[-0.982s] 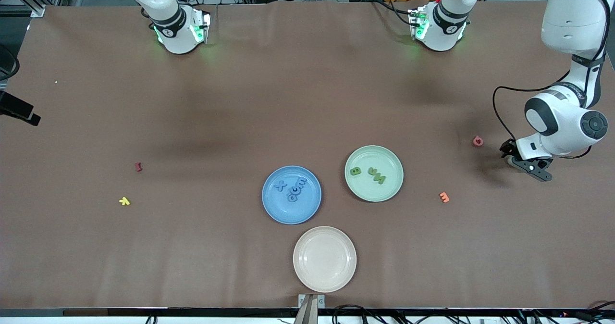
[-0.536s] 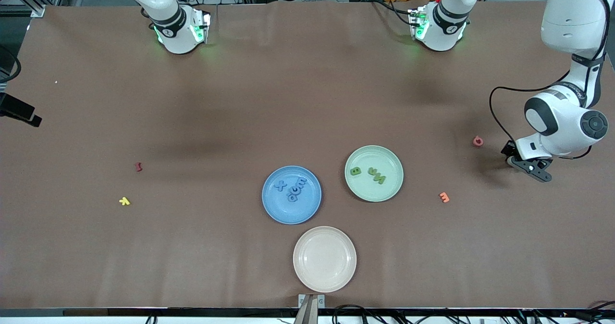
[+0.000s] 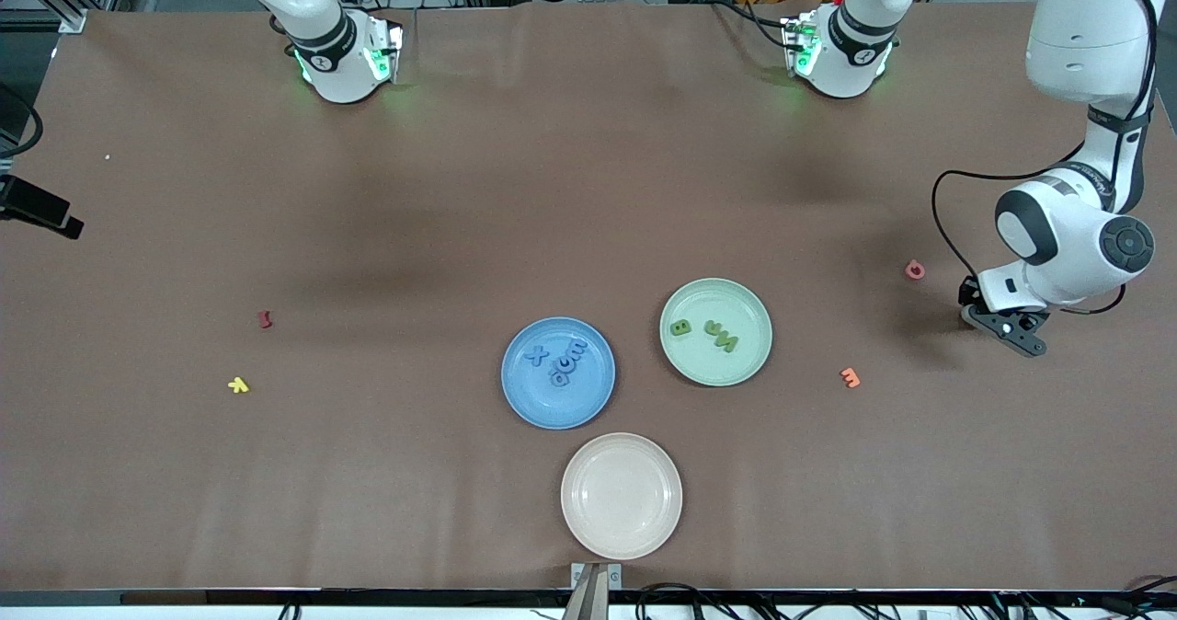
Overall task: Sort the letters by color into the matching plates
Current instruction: 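Lower the left gripper onto the green P and close it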
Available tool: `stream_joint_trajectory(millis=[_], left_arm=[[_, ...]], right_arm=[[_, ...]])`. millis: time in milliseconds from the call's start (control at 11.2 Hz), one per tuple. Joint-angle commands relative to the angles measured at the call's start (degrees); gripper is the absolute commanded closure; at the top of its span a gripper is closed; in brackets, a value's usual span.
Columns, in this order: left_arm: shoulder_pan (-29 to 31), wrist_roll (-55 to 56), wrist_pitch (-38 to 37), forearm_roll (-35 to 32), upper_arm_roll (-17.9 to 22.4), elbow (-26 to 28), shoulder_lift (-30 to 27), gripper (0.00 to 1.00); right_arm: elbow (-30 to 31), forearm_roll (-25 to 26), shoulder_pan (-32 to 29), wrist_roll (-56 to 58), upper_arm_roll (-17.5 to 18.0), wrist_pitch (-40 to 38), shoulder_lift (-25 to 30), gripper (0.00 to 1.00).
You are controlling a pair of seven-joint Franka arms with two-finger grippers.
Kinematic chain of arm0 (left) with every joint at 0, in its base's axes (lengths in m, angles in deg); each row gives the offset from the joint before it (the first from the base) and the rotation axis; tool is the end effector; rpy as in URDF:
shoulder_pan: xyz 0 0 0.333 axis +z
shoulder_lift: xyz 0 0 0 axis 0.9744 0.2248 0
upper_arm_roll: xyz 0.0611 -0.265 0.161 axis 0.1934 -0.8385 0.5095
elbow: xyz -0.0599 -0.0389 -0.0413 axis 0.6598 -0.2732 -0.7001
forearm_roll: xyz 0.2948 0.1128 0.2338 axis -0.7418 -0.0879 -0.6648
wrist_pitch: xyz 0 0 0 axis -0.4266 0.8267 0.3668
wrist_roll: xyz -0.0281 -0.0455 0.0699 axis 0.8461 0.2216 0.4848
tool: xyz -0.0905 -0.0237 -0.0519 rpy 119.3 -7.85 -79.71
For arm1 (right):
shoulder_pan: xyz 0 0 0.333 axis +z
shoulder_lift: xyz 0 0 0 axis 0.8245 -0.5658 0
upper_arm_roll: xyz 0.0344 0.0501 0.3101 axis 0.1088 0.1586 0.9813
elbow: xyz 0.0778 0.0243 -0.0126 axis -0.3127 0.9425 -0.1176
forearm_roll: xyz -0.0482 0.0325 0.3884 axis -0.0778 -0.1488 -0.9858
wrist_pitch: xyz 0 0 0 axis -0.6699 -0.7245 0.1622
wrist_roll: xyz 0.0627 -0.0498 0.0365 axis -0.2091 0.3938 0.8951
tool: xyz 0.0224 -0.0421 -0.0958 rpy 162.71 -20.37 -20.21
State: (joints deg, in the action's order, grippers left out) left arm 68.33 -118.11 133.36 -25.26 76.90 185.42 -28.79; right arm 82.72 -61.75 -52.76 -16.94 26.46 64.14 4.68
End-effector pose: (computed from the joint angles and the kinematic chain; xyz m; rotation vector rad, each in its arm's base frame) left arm 0.5660 0.1437 0.1836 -2.9179 1.0150 0.0380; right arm 0.5779 -0.0761 0.6315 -3.1331 0.2170 0.0166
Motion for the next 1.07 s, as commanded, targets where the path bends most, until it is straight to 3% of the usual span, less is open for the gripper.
stream_joint_trajectory(millis=[0,179,446,982], left_arm=[[-2.56,2.18,-7.08,-1.29,0.83,-6.65,0.18,1.00],[-3.79,13.30,-14.73,-6.80,0.66,-13.07,0.45,1.00],[-6.52,30.73,-23.53,-8.06,-2.66,-18.88,0.27,1.00],[-7.58,55.70,-27.60,-8.67,-14.09,-22.77,0.09,1.00]], right_arm=[[0.20,0.38,0.20,-0.32,0.09,0.06,0.44,0.00],[0.38,0.29,0.38,-0.93,0.17,-0.03,0.44,0.00],[0.38,0.47,0.38,-0.84,0.17,0.14,0.44,0.00],[1.08,0.82,2.14,-1.02,0.26,-0.29,1.05,0.00]])
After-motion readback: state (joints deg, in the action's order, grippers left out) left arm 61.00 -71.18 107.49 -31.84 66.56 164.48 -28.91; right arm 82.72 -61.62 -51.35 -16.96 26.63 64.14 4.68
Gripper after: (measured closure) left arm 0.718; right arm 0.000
